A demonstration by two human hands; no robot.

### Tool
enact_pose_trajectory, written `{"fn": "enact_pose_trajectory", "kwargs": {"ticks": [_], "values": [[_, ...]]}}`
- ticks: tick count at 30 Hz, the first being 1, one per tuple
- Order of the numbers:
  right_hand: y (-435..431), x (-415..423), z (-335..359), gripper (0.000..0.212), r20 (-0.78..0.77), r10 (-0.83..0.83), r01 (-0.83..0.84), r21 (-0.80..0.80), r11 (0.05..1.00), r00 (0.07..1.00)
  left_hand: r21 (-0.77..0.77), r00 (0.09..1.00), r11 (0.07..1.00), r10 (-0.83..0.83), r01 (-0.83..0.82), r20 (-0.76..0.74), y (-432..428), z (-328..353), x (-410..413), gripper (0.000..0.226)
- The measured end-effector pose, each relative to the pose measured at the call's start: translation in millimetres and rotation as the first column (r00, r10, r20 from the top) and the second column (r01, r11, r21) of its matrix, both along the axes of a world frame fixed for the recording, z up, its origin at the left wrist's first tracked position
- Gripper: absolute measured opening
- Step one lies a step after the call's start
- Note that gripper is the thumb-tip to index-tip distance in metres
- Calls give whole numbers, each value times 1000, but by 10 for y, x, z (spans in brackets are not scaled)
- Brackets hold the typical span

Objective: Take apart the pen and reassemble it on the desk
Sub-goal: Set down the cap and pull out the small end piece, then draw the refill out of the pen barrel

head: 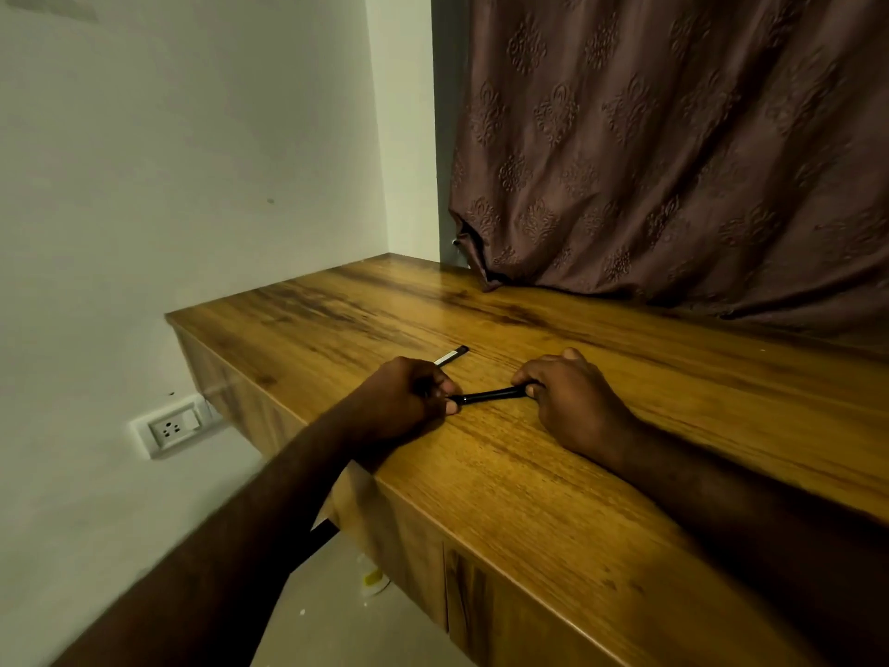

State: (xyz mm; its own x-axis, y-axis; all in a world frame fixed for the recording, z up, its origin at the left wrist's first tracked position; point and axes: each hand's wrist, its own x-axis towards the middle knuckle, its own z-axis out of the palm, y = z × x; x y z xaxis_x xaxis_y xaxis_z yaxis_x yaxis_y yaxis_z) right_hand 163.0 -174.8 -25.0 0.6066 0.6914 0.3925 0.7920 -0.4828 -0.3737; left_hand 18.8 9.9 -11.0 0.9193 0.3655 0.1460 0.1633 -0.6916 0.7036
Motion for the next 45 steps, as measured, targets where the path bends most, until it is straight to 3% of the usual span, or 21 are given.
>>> {"fn": "enact_pose_trajectory", "kwargs": {"ticks": [2,4,6,11,13,16,18,22,27,33,36,39,42,45], "values": [[-45,30,-5,25,-4,-1,1,-15,1000,1000,-263,999,964,-12,22,39,76,32,-61,13],[-60,26,15,26,23,37,-37,5,999,999,-588,989,809,95,-11,112,186,46,-130,10],[-62,19,28,27,53,59,-62,48,997,997,-655,966,750,229,-94,123,297,27,-124,10],[-37,67,28,24,51,40,-51,216,975,998,-554,889,784,429,-278,160,384,-49,73,7],[-31,98,28,23,-25,50,-40,310,950,998,-357,891,867,425,-349,162,420,-56,205,8],[-40,163,58,20,-267,87,58,494,868,960,-51,923,929,369,-366,105,404,-23,393,22],[-33,226,79,20,-359,96,123,541,832,928,92,942,938,328,-333,65,391,-21,513,34],[22,277,88,27,-466,138,161,546,822,874,354,965,899,255,-258,58,351,-50,665,33],[32,282,80,26,-471,135,139,502,854,872,360,965,895,233,-262,123,364,-136,710,15],[8,247,86,12,-413,130,107,502,858,902,312,975,931,143,-192,172,377,-174,684,15],[6,218,90,10,-360,142,76,527,846,922,273,952,951,60,-147,300,245,-121,615,23],[14,180,110,11,-321,178,32,555,831,930,151,896,977,68,-148,439,-27,-82,494,11],[8,120,133,18,-330,248,-9,584,811,911,267,881,957,-26,-115,472,-293,-94,392,12],[-14,27,157,38,-390,337,-21,627,779,857,441,906,895,-134,-63,401,-390,-125,394,32]]}}
